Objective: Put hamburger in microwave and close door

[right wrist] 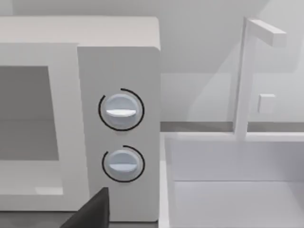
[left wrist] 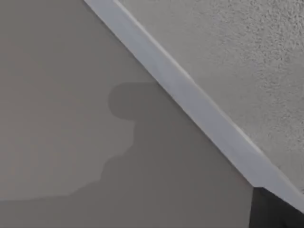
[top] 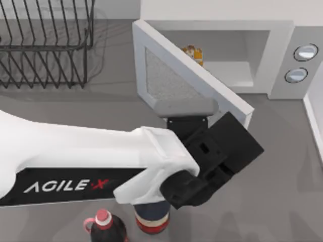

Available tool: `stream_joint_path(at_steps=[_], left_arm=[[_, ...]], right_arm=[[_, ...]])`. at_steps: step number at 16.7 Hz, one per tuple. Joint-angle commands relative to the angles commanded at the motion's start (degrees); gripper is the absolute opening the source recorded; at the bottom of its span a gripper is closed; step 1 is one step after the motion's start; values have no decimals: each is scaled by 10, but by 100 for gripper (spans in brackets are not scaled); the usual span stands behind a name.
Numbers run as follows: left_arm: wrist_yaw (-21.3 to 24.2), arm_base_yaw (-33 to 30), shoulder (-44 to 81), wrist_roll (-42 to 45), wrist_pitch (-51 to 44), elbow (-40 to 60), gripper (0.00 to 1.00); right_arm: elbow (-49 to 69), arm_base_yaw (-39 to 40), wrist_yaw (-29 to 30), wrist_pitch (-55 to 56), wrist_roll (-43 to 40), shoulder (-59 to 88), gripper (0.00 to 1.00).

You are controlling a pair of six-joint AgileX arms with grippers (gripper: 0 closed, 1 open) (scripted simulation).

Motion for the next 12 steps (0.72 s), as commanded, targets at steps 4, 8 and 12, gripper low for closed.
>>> stream_joint_path(at_steps=[4,8,12], left_arm=[[-4,-11,26,-7,-23,7,0],[-4,-7,25,-6,-22,7,0],[-14,6,61,-7,-43,67,0]], right_arm=[[0,0,0,0,0,0,100],[0,0,0,0,0,0,100],[0,0,0,0,0,0,100]])
